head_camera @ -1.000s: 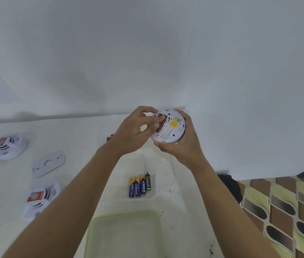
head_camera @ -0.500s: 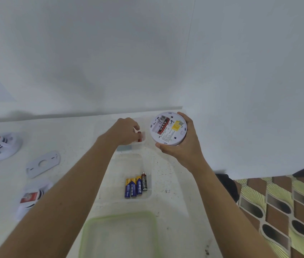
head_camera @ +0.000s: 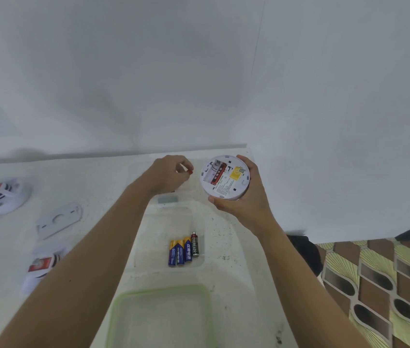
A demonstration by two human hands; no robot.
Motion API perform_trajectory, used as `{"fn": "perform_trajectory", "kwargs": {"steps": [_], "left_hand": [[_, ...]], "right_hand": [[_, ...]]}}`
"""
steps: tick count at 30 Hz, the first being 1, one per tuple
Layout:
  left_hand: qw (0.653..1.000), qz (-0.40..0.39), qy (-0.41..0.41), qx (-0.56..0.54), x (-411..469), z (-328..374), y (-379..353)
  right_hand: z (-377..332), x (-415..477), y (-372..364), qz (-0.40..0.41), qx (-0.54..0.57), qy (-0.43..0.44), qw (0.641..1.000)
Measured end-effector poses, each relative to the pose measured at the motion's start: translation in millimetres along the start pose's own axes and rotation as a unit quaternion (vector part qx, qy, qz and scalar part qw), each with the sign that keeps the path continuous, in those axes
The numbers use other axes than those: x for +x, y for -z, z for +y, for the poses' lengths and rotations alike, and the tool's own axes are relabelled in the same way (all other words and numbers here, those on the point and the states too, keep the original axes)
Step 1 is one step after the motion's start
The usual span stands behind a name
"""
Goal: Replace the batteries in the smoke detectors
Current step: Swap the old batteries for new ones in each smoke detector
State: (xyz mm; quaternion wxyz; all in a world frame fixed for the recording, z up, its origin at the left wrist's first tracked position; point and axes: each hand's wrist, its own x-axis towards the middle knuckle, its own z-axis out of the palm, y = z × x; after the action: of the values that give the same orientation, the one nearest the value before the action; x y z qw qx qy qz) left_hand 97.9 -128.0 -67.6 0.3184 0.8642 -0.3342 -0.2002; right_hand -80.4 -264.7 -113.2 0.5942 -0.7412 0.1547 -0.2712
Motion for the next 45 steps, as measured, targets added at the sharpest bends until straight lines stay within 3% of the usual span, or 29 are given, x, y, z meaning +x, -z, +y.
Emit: {"fn": "perform_trajectory", "kwargs": {"steps": [6, 9, 13, 17, 21, 26, 30, 38, 45], "left_hand": [[0.977, 0.112, -0.102, -0.149, -26.2, 18.6, 6.5], [0.971, 0.095, -0.141, -0.168, -35.0, 25.1, 8.4], [0.976, 0.039, -0.18, -0.115, -39.8, 29.7, 9.3], [0.979, -0.022, -0.178, -0.102, -41.4, 27.3, 11.9], [0.984, -0.03, -0.167, -0.061, -40.8, 23.8, 14.5], [0.967, -0.127, -0.118, -0.189, -46.6, 16.8, 12.0], [0.94, -0.151, -0.107, -0.287, -50.1, 10.5, 6.3], [0.909, -0.095, -0.121, -0.388, -59.5, 1.5, 1.6], [0.927, -0.068, -0.123, -0.347, -81.8, -13.8, 16.7]], "right_hand": [[-2.0, 0.0, -3.3, 0.002, -0.004, -0.001, 1.0], [-5.5, 0.9, -5.3, 0.002, -0.001, 0.0, 1.0], [-9.2, 3.0, -6.4, 0.004, 0.006, 0.001, 1.0], [-11.4, 3.0, -4.7, 0.001, 0.003, 0.003, 1.0], [-16.8, -0.3, -3.7, -0.002, 0.006, 0.003, 1.0], [-24.5, -3.8, -4.0, -0.019, 0.005, 0.002, 1.0], [-26.4, -6.8, -6.1, -0.034, 0.007, 0.008, 0.999], [-35.3, -9.9, -19.1, -0.047, 0.012, 0.024, 0.999], [-39.4, -15.3, -39.0, -0.092, 0.012, 0.02, 0.995]]}}
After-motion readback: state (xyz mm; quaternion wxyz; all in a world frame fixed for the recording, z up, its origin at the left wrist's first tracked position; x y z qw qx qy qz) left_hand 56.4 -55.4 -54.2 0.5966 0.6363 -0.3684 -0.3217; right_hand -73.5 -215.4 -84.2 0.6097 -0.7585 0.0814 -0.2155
